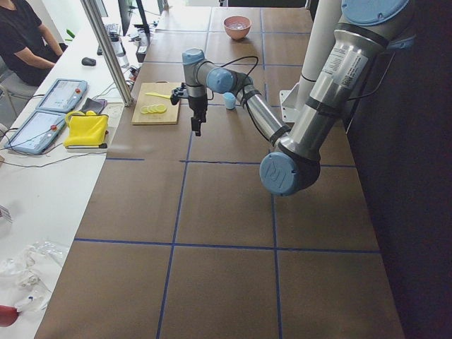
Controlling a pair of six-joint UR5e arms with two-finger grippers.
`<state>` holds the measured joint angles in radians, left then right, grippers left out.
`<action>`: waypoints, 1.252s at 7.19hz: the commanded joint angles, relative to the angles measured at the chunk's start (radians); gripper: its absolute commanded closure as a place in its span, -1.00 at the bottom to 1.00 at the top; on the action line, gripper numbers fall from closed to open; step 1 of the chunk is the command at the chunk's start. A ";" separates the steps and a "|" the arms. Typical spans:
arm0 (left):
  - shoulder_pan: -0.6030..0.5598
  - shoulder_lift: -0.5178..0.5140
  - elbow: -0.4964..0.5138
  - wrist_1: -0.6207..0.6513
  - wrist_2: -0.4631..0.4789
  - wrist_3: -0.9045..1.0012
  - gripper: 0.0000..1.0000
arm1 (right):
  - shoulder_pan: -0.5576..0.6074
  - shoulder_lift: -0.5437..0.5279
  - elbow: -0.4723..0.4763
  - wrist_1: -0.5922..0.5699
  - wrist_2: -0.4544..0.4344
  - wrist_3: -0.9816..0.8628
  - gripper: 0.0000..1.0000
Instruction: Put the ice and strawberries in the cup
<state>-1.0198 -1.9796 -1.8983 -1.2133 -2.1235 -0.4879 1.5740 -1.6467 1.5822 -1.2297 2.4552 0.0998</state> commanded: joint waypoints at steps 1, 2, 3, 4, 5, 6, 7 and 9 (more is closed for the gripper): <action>-0.161 0.098 0.037 -0.002 -0.070 0.245 -1.00 | 0.018 -0.001 0.012 -0.043 0.010 0.014 -0.99; -0.237 0.125 0.083 -0.003 -0.120 0.356 -1.00 | 0.030 -0.002 0.053 -0.122 0.011 0.014 -0.99; -0.299 0.178 0.120 -0.012 -0.156 0.443 -1.00 | 0.035 -0.010 0.109 -0.220 0.011 0.012 -0.99; -0.343 0.191 0.157 -0.012 -0.167 0.486 -1.00 | 0.040 -0.012 0.146 -0.285 0.010 0.012 -0.99; -0.388 0.218 0.197 -0.014 -0.168 0.559 -1.00 | 0.040 -0.027 0.142 -0.271 0.008 -0.002 -0.99; -0.451 0.220 0.250 -0.014 -0.168 0.636 -1.00 | 0.038 -0.027 0.136 -0.269 0.002 -0.005 -0.99; -0.497 0.219 0.319 -0.021 -0.176 0.691 -1.00 | 0.038 -0.025 0.131 -0.254 -0.001 -0.006 -0.99; -0.546 0.302 0.433 -0.230 -0.313 0.710 -1.00 | 0.038 -0.019 0.134 -0.220 0.002 0.008 -0.99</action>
<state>-1.5349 -1.7330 -1.5281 -1.3164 -2.3660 0.2069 1.6123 -1.6685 1.7149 -1.4651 2.4557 0.1026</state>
